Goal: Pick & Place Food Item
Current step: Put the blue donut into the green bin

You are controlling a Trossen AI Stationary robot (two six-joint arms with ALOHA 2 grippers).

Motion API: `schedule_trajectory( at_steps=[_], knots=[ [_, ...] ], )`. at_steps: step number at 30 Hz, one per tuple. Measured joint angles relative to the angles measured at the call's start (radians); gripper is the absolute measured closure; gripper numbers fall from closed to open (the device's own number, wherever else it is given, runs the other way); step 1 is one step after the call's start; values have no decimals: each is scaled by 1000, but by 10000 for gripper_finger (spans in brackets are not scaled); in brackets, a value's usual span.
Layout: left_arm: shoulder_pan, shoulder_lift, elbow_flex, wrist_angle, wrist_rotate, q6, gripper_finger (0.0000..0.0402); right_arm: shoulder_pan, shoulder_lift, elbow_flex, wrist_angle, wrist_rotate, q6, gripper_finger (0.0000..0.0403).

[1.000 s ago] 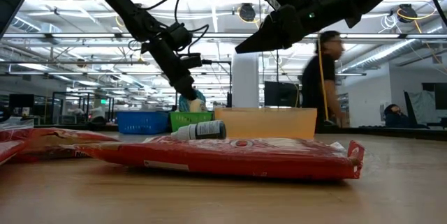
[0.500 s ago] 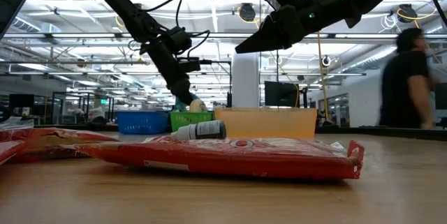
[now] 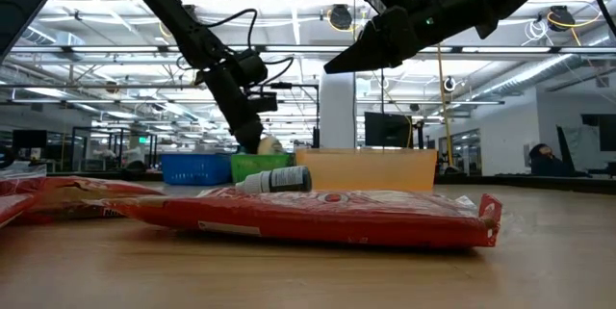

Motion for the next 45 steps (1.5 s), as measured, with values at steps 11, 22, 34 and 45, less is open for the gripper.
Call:
schedule_trajectory(
  at_steps=[11, 22, 34, 45],
  knots=[
    [-33, -8, 0, 1, -97, -23, 298, 0, 0, 0, 0, 0, 0, 263],
    [-39, -54, -2, -9, -152, -112, 178, 0, 0, 0, 0, 0, 0, 264],
    [-75, -204, -2, -16, -135, -119, 129, 0, 0, 0, 0, 0, 21, 264],
    [-79, -181, -2, -26, -222, -113, 160, 8, 0, 0, -1, 0, 27, 264]
  ],
)
